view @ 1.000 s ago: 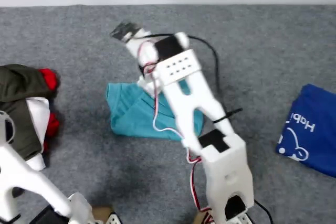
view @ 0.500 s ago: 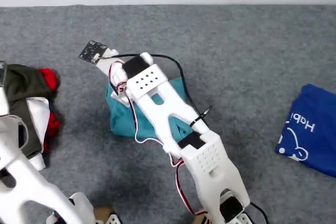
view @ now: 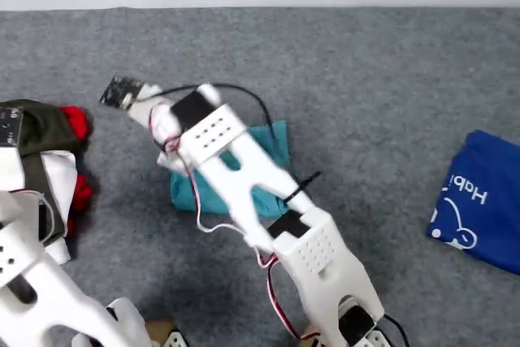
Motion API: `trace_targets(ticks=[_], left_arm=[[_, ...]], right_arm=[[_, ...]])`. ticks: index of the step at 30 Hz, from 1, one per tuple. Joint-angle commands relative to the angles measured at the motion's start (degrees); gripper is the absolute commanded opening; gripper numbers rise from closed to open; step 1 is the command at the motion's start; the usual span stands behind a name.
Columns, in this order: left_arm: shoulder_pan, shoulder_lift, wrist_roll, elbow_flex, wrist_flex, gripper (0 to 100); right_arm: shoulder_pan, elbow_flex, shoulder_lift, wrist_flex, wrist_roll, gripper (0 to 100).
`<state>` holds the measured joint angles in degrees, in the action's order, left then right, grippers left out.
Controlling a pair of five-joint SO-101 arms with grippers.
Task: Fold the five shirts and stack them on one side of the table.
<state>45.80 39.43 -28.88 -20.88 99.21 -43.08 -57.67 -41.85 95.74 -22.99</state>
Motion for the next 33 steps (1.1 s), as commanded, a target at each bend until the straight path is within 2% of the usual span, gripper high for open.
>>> trace_targets(ticks=[1, 5, 9, 16, 18, 27, 33], left_arm=[[-0.1, 2.6, -1.7, 0.1, 0.4, 0], [-0.3, 4.0, -1.6, 0.1, 0.4, 0], [-0.4, 3.9, -1.5, 0.0, 0.4, 0], [-0.4, 4.0, -1.5, 0.0, 0.4, 0], [-0.1, 4.2, -1.5, 0.0, 0.4, 0], [-0.1, 4.2, -1.6, 0.0, 0.6, 0], [-0.1, 4.2, -1.6, 0.0, 0.4, 0]], right_arm=[[8.0, -7.3, 4.5, 4.5, -0.5, 21.0], [13.9, -7.2, 4.4, 6.9, -0.5, 21.2], [15.0, -4.6, 3.7, 7.0, -0.4, 21.2], [6.3, -4.5, 3.4, 6.5, -0.4, 21.0], [5.7, -4.5, 3.4, 5.6, -0.4, 21.0], [15.6, -4.5, 0.7, 5.8, -0.4, 21.3], [16.3, -4.4, -5.4, 6.5, -0.3, 21.3]])
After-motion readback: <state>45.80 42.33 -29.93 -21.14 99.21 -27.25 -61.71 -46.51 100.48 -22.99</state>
